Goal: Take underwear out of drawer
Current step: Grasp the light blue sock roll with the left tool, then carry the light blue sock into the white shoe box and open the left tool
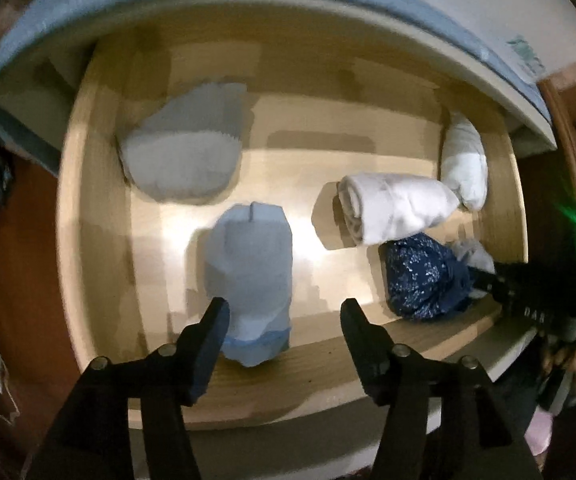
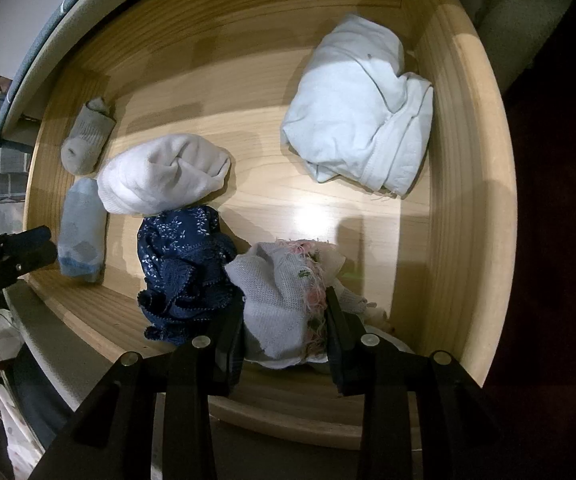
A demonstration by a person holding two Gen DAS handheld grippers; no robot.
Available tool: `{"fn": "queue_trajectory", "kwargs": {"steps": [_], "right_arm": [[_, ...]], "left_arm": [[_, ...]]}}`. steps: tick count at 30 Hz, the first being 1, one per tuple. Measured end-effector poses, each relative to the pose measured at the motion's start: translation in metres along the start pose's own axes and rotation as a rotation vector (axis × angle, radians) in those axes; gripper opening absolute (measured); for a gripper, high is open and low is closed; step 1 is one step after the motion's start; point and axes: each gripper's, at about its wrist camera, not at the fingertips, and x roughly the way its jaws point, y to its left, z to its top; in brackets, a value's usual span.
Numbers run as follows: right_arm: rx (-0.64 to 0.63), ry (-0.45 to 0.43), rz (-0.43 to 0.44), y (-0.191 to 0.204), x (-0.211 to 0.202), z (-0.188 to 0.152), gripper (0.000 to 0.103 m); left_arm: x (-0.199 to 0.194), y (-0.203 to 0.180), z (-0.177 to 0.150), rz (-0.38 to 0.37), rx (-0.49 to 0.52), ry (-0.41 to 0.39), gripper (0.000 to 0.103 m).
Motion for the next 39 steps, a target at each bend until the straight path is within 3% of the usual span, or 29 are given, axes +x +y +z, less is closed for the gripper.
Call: {"fn": "queue_trajectory", "kwargs": {"steps": [12, 18, 24, 25, 31, 39], "right_arm": [[0.000, 0.000, 0.000, 0.000, 0.001, 0.000, 0.031], [0.000, 0.000, 0.000, 0.001, 0.004, 0.000, 0.031], [0.002, 0.000, 0.000, 0.001, 0.004, 0.000, 0.031], [0.001, 0.000, -0.001, 0.001, 0.004, 0.000, 0.031], [0.001, 0.001, -0.003, 0.002, 0.006, -0.001, 0.031], [-0.004, 0.007, -0.003, 0.002, 0.009, -0.001, 0.034]], "left_arm": [[0.049, 0.011, 0.022, 0.123, -0.101, 0.102, 0.059], [0.058, 0.011, 0.030, 0.121, -0.115, 0.143, 0.059], [0.060, -0.004, 0.036, 0.143, -0.085, 0.124, 0.058], [0.057, -0.007, 0.033, 0.141, -0.082, 0.121, 0.051], [0.049, -0.016, 0.035, 0.162, -0.061, 0.088, 0.042], [0.016, -0.021, 0.025, 0.153, -0.029, 0.032, 0.041]]}}
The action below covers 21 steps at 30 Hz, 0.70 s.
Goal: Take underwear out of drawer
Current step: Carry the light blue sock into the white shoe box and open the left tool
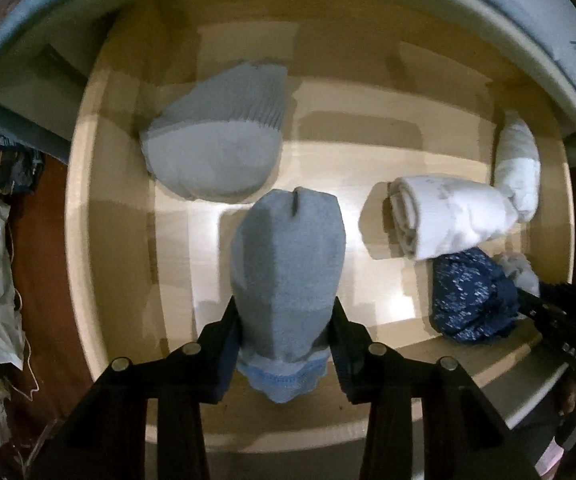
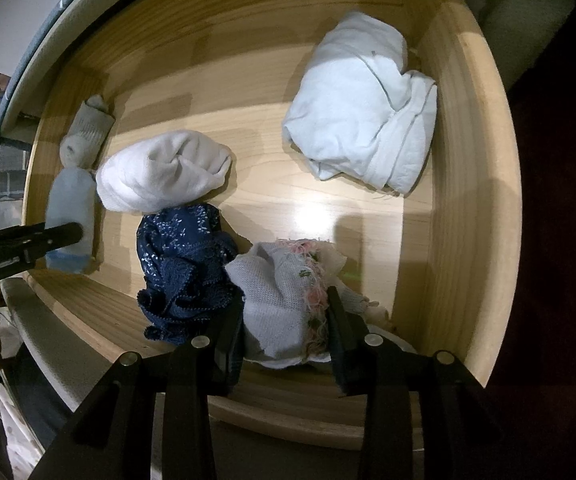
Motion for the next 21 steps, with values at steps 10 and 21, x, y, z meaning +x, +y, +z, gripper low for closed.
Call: {"fn": "queue_trajectory", "kwargs": {"steps": [10, 21], "right_arm": [[-0.019, 0.022, -0.023, 0.008, 0.006, -0.002, 0.037], [-0.089, 0.036, -0.101, 0.028, 0.013, -0.007, 0.037]], "left_arm": [[-0.046, -0.007, -0.028, -0.037, 0.083, -0.100, 0.041], [-0.117, 0.005, -0.048, -0.007, 0.141, -0.295, 0.041]]}}
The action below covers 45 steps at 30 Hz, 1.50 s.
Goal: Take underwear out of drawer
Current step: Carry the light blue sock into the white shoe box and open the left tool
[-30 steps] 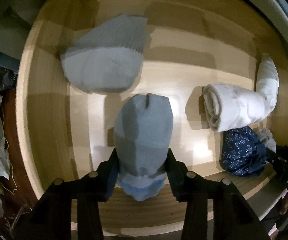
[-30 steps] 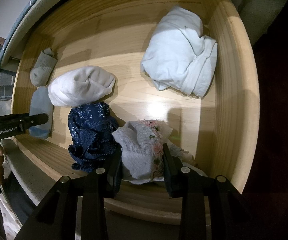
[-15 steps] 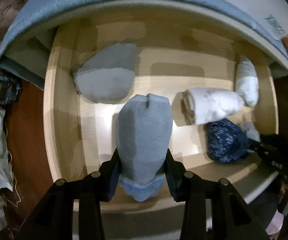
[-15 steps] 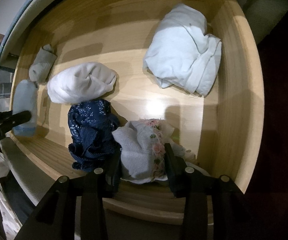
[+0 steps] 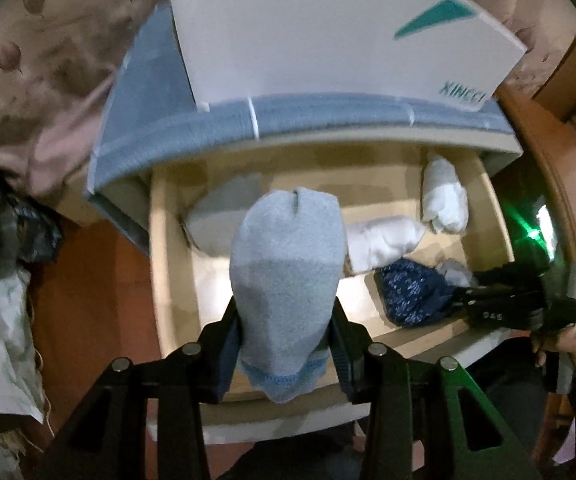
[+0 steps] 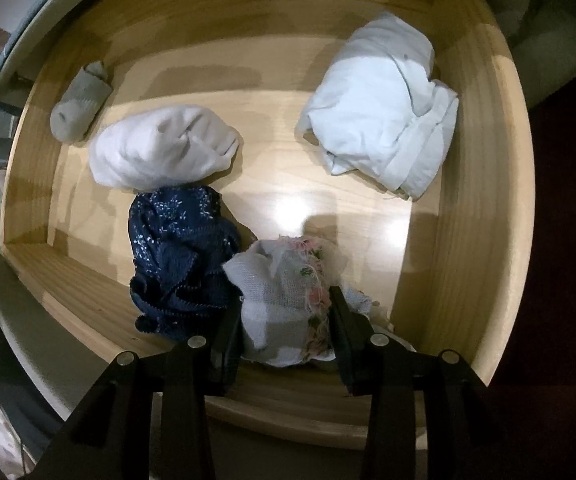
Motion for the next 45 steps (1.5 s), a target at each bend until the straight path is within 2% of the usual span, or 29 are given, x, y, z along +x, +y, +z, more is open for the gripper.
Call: {"fn": "queue_trajectory", "kwargs": {"steps": [5, 9, 14, 18, 24, 29, 36, 45], "right_arm": [[-0.003, 0.002, -0.004, 0.003, 0.001, 0.001, 0.037], [-0.001, 0.002, -0.003, 0.003, 0.001, 0.003, 0.037], [0.000, 0.002, -0.002, 0.007, 0.002, 0.002, 0.035], [-0.003, 0.003, -0.007, 0.008, 0.001, 0.003, 0.034], [0.003, 0.001, 0.000, 0.007, -0.001, 0.004, 0.034], [0.007, 0.001, 0.006, 0.000, 0.000, 0.005, 0.034], [0.006, -0.002, 0.005, 0.001, 0.000, 0.005, 0.033], [0.009, -0.003, 0.005, 0.002, 0.001, 0.004, 0.033]], "left_arm": [[-0.044, 0.001, 0.009, 0.016, 0.028, -0.113, 0.041], [-0.087, 0.000, 0.025, 0.009, 0.032, -0.258, 0.041], [-0.137, 0.000, 0.061, 0.018, 0.045, -0.419, 0.041], [-0.148, -0.005, 0.093, 0.037, 0.056, -0.477, 0.041], [-0.133, -0.010, 0.137, 0.079, 0.067, -0.483, 0.041], [-0.100, -0.011, 0.160, 0.093, 0.057, -0.425, 0.041], [-0.058, -0.010, 0.176, 0.116, 0.041, -0.323, 0.043], [-0.038, -0.008, 0.182, 0.129, 0.008, -0.253, 0.046]]}}
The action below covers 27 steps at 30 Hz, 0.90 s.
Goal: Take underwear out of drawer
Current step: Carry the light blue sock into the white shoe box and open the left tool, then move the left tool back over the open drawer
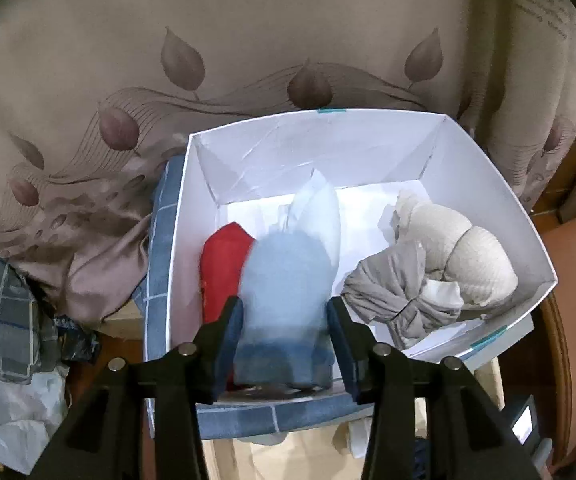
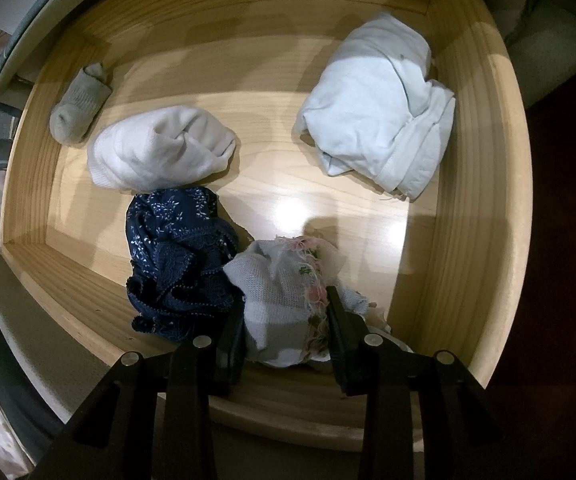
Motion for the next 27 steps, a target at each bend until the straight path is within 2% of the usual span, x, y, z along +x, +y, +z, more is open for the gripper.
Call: {"fn": "queue_trajectory", "kwargs": {"steps": [4, 14, 20, 27], "right_arm": [[-0.002, 0.000, -0.003, 0.000, 0.000, 0.000, 0.033], [-0.006, 0.003, -0.017, 0.002, 0.000, 0.002, 0.033], [-0.010, 0.005, -0.026, 0.005, 0.001, 0.002, 0.033], [-0.028, 0.011, -0.055, 0.012, 0.002, 0.002, 0.033]], "left_arm": [[-0.004, 0.003, -0.002, -0.016, -0.020, -0.006, 0.055], [-0.039, 0.010, -0.018, -0.025, -0.031, -0.061, 0.056], [-0.068, 0.019, -0.053, 0.001, -0.033, -0.114, 0.056], [-0.062, 0.022, -0.113, 0.042, -0.027, -0.076, 0.056]]}}
